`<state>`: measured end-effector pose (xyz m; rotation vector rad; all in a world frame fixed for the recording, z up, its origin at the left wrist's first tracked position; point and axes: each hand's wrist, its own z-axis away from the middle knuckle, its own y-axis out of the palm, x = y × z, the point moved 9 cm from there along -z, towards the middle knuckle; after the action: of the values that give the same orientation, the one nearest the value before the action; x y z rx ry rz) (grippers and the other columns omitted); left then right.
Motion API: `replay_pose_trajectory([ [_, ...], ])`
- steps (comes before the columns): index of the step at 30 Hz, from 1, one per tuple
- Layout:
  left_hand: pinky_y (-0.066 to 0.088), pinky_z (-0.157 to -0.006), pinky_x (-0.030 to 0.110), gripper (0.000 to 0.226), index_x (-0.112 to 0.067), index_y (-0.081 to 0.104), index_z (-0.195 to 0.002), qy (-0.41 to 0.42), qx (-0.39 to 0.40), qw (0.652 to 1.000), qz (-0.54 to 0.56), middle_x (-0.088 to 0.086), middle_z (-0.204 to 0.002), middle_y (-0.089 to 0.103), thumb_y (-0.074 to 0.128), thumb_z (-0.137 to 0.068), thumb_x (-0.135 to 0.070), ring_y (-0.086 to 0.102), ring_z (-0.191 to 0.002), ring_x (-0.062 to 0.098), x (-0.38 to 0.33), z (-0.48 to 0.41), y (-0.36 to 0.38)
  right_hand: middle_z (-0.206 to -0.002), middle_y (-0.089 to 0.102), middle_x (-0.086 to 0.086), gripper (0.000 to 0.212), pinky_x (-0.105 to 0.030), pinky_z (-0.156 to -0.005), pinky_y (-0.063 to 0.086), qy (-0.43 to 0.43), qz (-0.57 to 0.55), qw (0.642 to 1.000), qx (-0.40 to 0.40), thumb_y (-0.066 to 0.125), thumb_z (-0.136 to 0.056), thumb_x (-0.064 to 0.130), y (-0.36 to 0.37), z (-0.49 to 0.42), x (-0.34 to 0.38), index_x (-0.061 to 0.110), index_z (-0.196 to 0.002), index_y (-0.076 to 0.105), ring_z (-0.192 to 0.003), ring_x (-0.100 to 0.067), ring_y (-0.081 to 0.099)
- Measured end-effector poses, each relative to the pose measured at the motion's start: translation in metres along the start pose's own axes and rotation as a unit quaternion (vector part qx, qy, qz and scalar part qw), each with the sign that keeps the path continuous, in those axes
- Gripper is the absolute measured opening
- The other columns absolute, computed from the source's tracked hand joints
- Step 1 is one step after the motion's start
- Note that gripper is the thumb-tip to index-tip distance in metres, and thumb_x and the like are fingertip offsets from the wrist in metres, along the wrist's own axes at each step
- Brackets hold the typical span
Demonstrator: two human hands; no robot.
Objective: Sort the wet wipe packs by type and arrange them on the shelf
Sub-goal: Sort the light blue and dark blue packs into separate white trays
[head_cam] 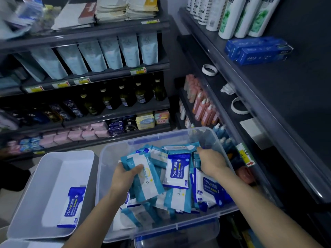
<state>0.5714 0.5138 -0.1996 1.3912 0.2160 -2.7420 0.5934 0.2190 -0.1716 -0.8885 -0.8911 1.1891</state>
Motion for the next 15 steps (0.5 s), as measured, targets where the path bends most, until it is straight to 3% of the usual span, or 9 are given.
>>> replay_pose_trajectory([
  [3, 0.058, -0.075, 0.047, 0.032, -0.008, 0.054, -0.112, -0.003, 0.003, 1.0, 0.011, 0.014, -0.1, 0.071, 0.071, -0.085, -0.013, 0.071, -0.085, 0.031, -0.001, 0.001, 0.003, -0.105, 0.068, -0.005, 0.034, -0.032, -0.07, 0.054, 0.038, -0.129, 0.989, -0.067, 0.056, -0.086, 0.009, -0.025, 0.011, -0.013, 0.02, -0.119, 0.052, -0.091, -0.025, 0.065],
  [7, 0.057, -0.081, 0.051, 0.025, -0.014, 0.053, -0.108, -0.001, 0.008, 1.0, 0.012, 0.011, -0.101, 0.069, 0.068, -0.088, -0.017, 0.07, -0.088, 0.029, -0.003, 0.006, 0.02, -0.088, 0.066, 0.002, 0.044, -0.031, -0.057, 0.051, 0.057, -0.419, 0.894, -0.147, 0.06, -0.084, 0.005, -0.055, 0.039, -0.004, 0.021, -0.124, 0.056, -0.072, -0.016, 0.063],
  [11, 0.055, -0.086, 0.051, 0.019, -0.017, 0.054, -0.11, 0.006, 0.058, 0.998, 0.022, 0.009, -0.107, 0.069, 0.061, -0.093, -0.02, 0.068, -0.094, 0.029, -0.005, 0.018, 0.052, -0.087, 0.062, 0.011, 0.041, -0.021, -0.058, 0.046, 0.002, -0.431, 0.891, -0.142, 0.063, -0.088, 0.016, -0.046, 0.064, 0.059, 0.023, -0.127, 0.053, -0.072, -0.007, 0.059],
  [13, 0.056, -0.08, 0.046, 0.015, -0.014, 0.055, -0.11, 0.007, 0.059, 0.998, 0.016, 0.013, -0.107, 0.069, 0.054, -0.096, -0.02, 0.068, -0.092, 0.029, -0.004, 0.02, 0.055, -0.094, 0.066, 0.007, 0.038, -0.023, -0.064, 0.048, -0.043, -0.397, 0.908, -0.126, 0.06, -0.091, 0.029, -0.03, 0.073, 0.093, 0.022, -0.128, 0.054, -0.079, -0.011, 0.063],
  [15, 0.055, -0.069, 0.04, 0.026, -0.011, 0.057, -0.111, -0.011, 0.063, 0.997, 0.042, 0.019, -0.108, 0.068, 0.048, -0.099, -0.032, 0.069, -0.09, 0.03, -0.001, 0.023, 0.05, -0.102, 0.067, 0.003, 0.034, -0.022, -0.068, 0.047, -0.092, -0.359, 0.922, -0.118, 0.052, -0.096, 0.032, -0.02, 0.081, 0.118, 0.022, -0.128, 0.053, -0.087, -0.013, 0.063],
])
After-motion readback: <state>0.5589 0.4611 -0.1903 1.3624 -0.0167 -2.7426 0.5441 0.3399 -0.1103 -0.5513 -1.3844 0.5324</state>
